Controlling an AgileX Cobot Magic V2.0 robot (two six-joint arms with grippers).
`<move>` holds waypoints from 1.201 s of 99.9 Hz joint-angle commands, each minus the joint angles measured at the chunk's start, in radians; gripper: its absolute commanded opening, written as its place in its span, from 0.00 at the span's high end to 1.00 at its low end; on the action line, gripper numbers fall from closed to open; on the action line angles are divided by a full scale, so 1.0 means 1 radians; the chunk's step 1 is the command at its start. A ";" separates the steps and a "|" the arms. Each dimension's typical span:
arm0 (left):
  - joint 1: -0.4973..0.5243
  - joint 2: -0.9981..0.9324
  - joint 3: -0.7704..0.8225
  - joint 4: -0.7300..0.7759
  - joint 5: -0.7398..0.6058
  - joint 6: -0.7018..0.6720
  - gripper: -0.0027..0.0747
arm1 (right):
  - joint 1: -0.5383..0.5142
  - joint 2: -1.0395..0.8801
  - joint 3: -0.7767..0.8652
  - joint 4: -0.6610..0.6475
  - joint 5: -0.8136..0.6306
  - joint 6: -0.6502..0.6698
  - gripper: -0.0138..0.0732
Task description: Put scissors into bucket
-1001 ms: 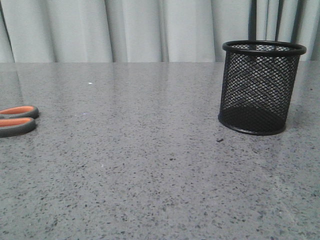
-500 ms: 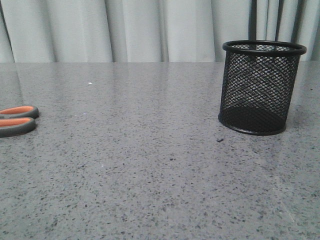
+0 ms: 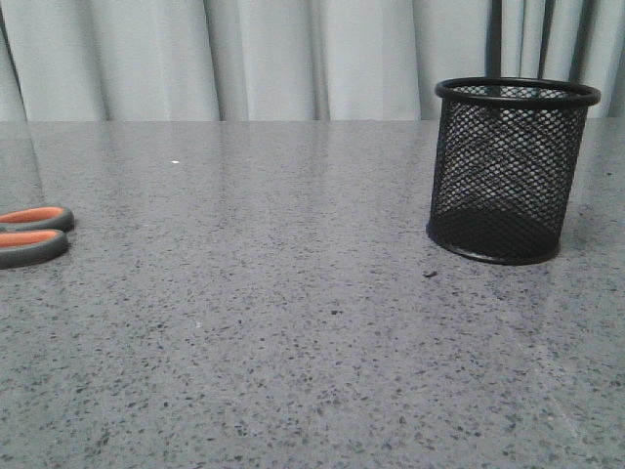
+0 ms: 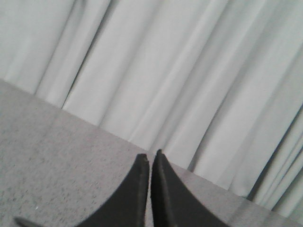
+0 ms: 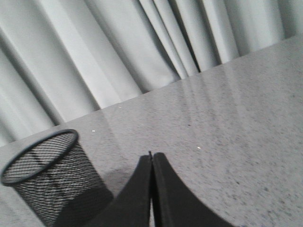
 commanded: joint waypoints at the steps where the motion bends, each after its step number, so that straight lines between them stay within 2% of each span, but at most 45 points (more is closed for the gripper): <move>1: -0.010 0.063 -0.144 0.086 0.054 0.001 0.99 | -0.004 0.066 -0.114 -0.005 0.023 -0.004 0.90; 12: -0.010 0.188 -0.322 0.204 0.246 0.028 0.99 | -0.004 0.195 -0.238 -0.015 0.139 -0.004 0.90; 28: -0.010 0.398 -0.570 0.214 0.573 0.246 0.99 | -0.004 0.405 -0.447 -0.078 0.374 -0.004 0.90; 40: -0.010 0.515 -0.686 0.212 0.776 0.271 0.99 | -0.004 0.511 -0.561 -0.093 0.473 -0.005 0.90; 60: -0.010 0.595 -0.726 0.154 0.857 0.278 0.99 | -0.002 0.573 -0.626 -0.093 0.517 -0.016 0.90; 68: -0.010 0.605 -0.726 0.107 0.880 0.323 0.99 | -0.002 0.585 -0.635 -0.093 0.548 -0.017 0.89; 83: -0.010 0.617 -0.726 0.025 0.890 0.404 0.98 | -0.002 0.612 -0.661 -0.091 0.618 -0.021 0.75; 93: -0.010 0.618 -0.730 0.012 0.890 0.418 0.89 | -0.002 0.631 -0.685 -0.091 0.663 -0.025 0.57; 103: -0.010 0.618 -0.730 0.012 0.890 0.420 0.70 | -0.002 0.648 -0.713 -0.090 0.694 -0.025 0.38; 112: -0.010 0.618 -0.730 0.012 0.895 0.423 0.50 | -0.002 0.657 -0.730 -0.090 0.711 -0.025 0.35; 120: -0.010 0.618 -0.732 0.007 0.899 0.454 0.42 | -0.002 0.659 -0.734 -0.084 0.711 -0.025 0.36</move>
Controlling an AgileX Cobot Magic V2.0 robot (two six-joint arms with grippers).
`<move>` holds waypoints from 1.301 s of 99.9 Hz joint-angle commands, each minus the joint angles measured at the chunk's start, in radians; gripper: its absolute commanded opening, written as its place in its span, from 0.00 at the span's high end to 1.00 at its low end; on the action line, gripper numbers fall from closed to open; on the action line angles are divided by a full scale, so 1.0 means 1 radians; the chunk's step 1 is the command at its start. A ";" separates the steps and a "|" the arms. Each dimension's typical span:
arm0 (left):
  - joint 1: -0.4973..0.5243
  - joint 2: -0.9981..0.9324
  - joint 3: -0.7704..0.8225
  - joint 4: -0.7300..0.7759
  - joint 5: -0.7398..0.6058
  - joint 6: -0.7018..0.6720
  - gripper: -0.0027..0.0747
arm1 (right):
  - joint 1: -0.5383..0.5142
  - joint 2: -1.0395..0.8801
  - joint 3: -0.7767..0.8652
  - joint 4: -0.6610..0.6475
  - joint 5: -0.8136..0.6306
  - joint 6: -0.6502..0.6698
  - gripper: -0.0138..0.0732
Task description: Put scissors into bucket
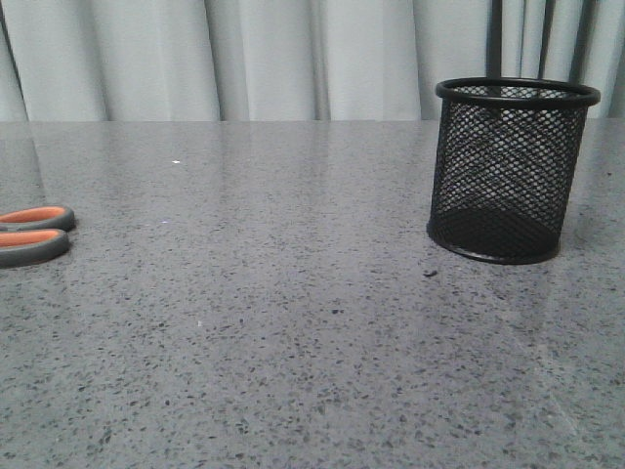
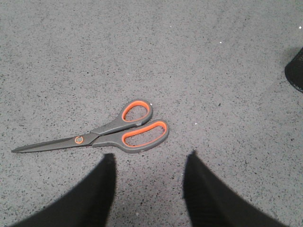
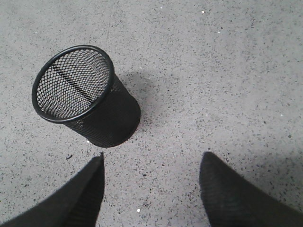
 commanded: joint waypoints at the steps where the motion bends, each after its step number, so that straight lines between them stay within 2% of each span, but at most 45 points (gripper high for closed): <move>1: -0.010 0.011 -0.035 -0.037 -0.050 0.031 0.42 | -0.002 0.011 -0.039 0.008 -0.043 -0.013 0.36; 15: -0.010 0.030 -0.054 -0.042 -0.017 0.097 0.42 | -0.002 0.011 -0.039 0.012 -0.043 -0.013 0.36; 46: -0.010 0.299 -0.276 -0.042 0.234 0.227 0.42 | -0.002 0.011 -0.039 0.012 -0.039 -0.013 0.36; 57: -0.010 0.396 -0.359 -0.040 0.234 0.272 0.42 | 0.005 0.011 -0.039 0.012 -0.029 -0.035 0.36; 76: -0.010 0.533 -0.445 -0.040 0.234 0.434 0.42 | 0.043 0.011 -0.039 0.012 -0.021 -0.047 0.36; 83: -0.023 0.571 -0.452 -0.038 0.234 0.528 0.42 | 0.048 0.011 -0.039 0.012 -0.021 -0.049 0.36; 102: -0.092 0.646 -0.452 0.046 0.234 0.910 0.42 | 0.048 0.011 -0.039 0.012 -0.021 -0.055 0.36; 109: -0.122 0.666 -0.452 0.118 0.234 0.967 0.42 | 0.048 0.011 -0.039 0.012 -0.018 -0.059 0.36; 119: -0.151 0.695 -0.452 0.207 0.234 0.978 0.42 | 0.048 0.011 -0.039 0.012 -0.017 -0.065 0.36; 130: -0.160 0.730 -0.450 0.233 0.234 0.982 0.42 | 0.048 0.011 -0.039 0.012 -0.017 -0.065 0.36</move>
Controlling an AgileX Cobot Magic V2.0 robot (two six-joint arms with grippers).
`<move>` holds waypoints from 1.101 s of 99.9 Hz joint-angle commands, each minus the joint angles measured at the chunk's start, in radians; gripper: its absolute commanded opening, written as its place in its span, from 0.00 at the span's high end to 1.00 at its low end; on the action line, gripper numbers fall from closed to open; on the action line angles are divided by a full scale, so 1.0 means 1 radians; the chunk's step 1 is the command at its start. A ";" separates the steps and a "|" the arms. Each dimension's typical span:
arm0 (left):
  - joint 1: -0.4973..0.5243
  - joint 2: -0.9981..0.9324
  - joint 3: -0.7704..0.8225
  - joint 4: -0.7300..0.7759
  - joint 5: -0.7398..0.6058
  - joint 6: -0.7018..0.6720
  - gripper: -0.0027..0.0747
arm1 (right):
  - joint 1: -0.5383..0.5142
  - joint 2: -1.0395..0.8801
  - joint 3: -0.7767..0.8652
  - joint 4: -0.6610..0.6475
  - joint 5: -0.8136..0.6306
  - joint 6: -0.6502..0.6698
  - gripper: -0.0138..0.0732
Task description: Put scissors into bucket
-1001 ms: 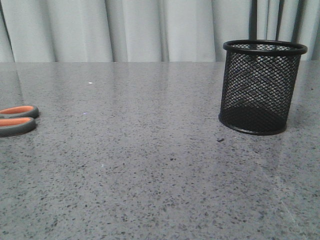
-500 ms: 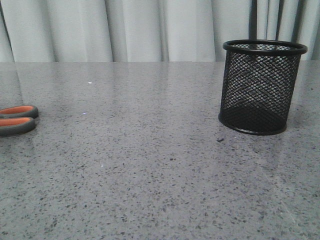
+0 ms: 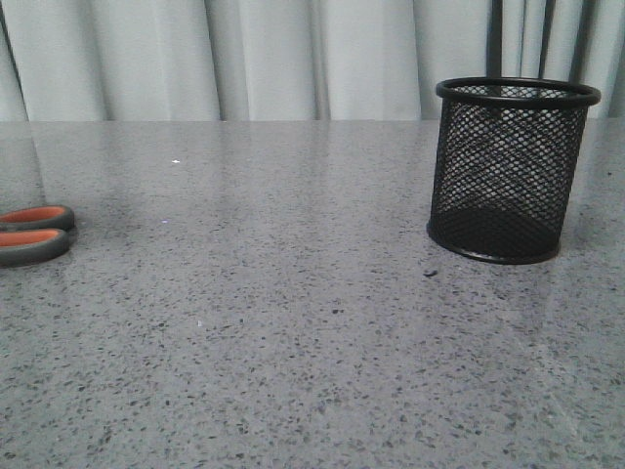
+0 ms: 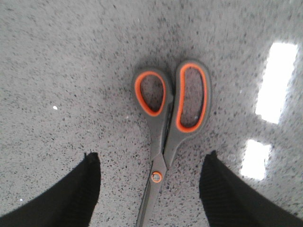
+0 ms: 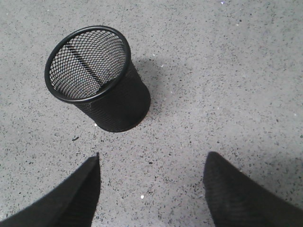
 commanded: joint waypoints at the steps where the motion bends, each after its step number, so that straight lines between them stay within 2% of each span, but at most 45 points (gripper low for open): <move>1: -0.013 0.005 -0.031 0.015 0.010 0.011 0.42 | 0.005 0.010 -0.035 0.012 -0.046 -0.016 0.36; 39: -0.013 0.140 0.010 -0.005 0.010 0.019 0.42 | 0.005 0.010 -0.035 0.012 -0.043 -0.032 0.36; 60: -0.013 0.143 0.092 0.054 0.010 0.044 0.42 | 0.005 0.010 -0.035 0.012 -0.043 -0.034 0.36; 88: -0.013 0.160 0.095 0.061 -0.005 0.070 0.42 | 0.005 0.010 -0.035 0.012 -0.047 -0.034 0.36; 110: -0.013 0.185 0.095 0.067 -0.066 0.070 0.42 | 0.005 0.010 -0.035 0.012 -0.044 -0.034 0.36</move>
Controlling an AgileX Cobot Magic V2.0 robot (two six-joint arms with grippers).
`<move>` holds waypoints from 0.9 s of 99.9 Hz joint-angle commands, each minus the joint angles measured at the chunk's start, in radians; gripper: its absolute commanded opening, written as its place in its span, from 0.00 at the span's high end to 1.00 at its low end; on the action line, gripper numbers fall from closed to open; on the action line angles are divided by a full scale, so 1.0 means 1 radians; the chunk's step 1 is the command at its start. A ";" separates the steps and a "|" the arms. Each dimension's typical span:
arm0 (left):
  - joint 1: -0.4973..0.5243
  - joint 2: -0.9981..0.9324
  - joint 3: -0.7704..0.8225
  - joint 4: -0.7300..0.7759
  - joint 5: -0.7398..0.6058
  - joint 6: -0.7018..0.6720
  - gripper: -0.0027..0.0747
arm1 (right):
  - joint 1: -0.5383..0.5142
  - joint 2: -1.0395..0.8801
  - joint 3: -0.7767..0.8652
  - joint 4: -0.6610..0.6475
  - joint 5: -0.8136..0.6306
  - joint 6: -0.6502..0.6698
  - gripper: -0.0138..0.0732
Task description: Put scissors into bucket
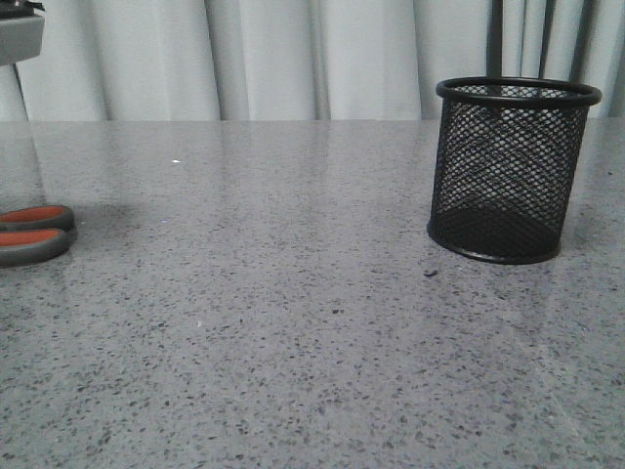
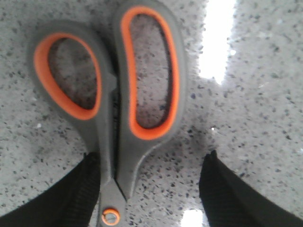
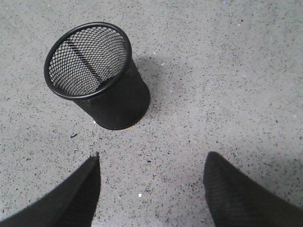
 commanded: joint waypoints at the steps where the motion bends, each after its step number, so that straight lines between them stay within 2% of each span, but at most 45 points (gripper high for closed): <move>1: -0.009 -0.021 -0.020 -0.003 -0.021 0.002 0.42 | 0.005 0.010 -0.035 0.012 -0.051 -0.012 0.36; 56: -0.009 0.018 -0.020 0.011 -0.060 0.002 0.44 | 0.005 0.010 -0.035 0.012 -0.055 -0.013 0.36; 64: -0.009 0.018 -0.020 -0.012 -0.060 0.002 0.52 | 0.005 0.010 -0.035 0.012 -0.057 -0.013 0.36; 73: -0.009 0.018 -0.020 -0.029 -0.061 0.002 0.70 | 0.005 0.010 -0.035 0.012 -0.057 -0.013 0.36; 84: -0.009 0.018 -0.020 -0.033 -0.061 -0.001 0.97 | 0.005 0.010 -0.035 0.012 -0.057 -0.013 0.36; 90: -0.009 0.018 -0.020 -0.033 -0.061 -0.010 0.99 | 0.005 0.010 -0.035 0.012 -0.057 -0.013 0.36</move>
